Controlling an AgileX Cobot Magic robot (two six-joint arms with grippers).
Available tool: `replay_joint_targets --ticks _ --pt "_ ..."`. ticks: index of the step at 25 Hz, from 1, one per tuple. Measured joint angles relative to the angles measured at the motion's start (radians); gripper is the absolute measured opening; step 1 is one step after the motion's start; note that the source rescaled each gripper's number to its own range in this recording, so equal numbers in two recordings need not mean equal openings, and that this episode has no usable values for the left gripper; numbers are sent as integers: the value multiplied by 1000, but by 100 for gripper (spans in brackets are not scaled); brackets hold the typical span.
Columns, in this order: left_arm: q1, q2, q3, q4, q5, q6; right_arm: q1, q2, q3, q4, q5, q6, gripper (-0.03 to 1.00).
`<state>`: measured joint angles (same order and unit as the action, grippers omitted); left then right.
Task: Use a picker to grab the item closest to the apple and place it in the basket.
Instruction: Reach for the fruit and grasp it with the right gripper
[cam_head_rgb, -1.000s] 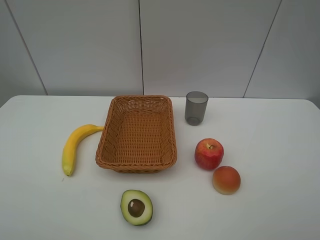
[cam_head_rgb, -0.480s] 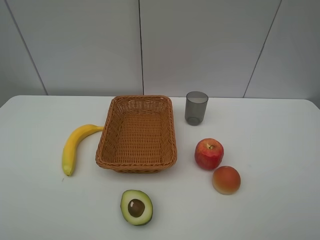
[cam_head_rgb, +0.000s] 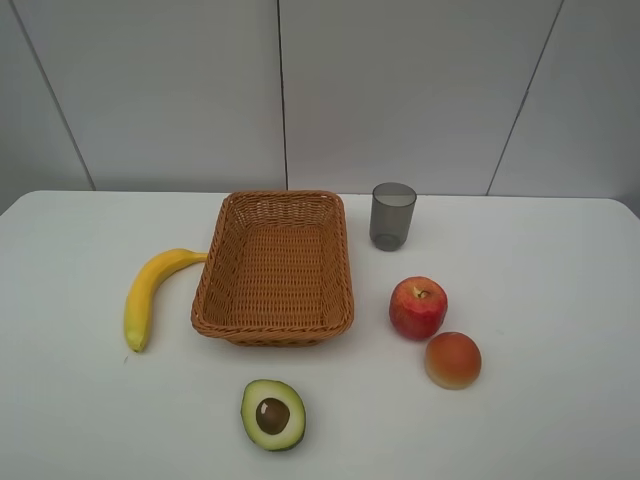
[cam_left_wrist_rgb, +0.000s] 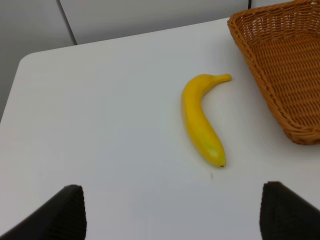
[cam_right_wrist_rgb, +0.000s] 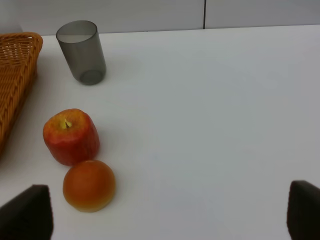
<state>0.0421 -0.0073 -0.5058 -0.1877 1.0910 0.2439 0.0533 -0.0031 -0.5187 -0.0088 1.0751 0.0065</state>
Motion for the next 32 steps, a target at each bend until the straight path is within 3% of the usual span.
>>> replay_joint_targets --ticks 20,32 --pt "0 0 0 0 0 0 0 11 -14 0 1 0 99" --pt "0 0 0 0 0 0 0 367 -195 -1 0 -6 99"
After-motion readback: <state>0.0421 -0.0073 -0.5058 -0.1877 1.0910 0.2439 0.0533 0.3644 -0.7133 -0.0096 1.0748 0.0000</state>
